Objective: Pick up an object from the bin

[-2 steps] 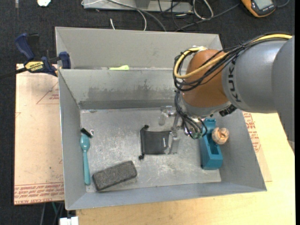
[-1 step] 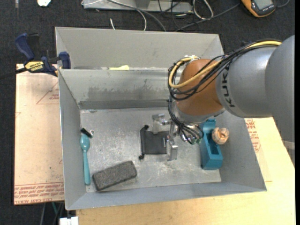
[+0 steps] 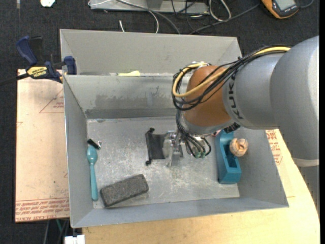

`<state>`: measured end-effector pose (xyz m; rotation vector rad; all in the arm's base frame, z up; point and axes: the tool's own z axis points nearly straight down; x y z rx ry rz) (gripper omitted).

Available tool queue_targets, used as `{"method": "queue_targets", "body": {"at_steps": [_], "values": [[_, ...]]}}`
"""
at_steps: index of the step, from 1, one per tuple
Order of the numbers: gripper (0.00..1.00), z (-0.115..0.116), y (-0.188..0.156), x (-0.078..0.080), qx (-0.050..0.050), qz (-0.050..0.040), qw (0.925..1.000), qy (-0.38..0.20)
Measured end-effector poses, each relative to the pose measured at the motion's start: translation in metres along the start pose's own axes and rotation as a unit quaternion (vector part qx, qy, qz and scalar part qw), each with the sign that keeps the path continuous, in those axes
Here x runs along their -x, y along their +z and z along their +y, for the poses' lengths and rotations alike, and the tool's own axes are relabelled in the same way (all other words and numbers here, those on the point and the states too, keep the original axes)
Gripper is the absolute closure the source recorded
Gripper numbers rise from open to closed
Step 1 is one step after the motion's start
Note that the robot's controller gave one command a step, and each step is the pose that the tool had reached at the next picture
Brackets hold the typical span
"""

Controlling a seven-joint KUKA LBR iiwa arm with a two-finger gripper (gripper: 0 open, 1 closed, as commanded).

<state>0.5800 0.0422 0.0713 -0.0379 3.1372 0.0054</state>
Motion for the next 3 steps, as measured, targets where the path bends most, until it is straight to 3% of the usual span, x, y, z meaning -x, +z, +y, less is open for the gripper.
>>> {"method": "queue_targets", "body": {"at_steps": [1, 2, 3], "values": [[1.0, 0.0, 0.0, 0.0, 0.0, 0.0, 1.0, 0.0], [1.0, 0.005, -0.059, 0.007, 0.0, 0.0019, 0.9998, -0.019], [1.0, 0.003, -0.134, 0.0, 0.0, 0.0053, 1.0, 0.0]]}}
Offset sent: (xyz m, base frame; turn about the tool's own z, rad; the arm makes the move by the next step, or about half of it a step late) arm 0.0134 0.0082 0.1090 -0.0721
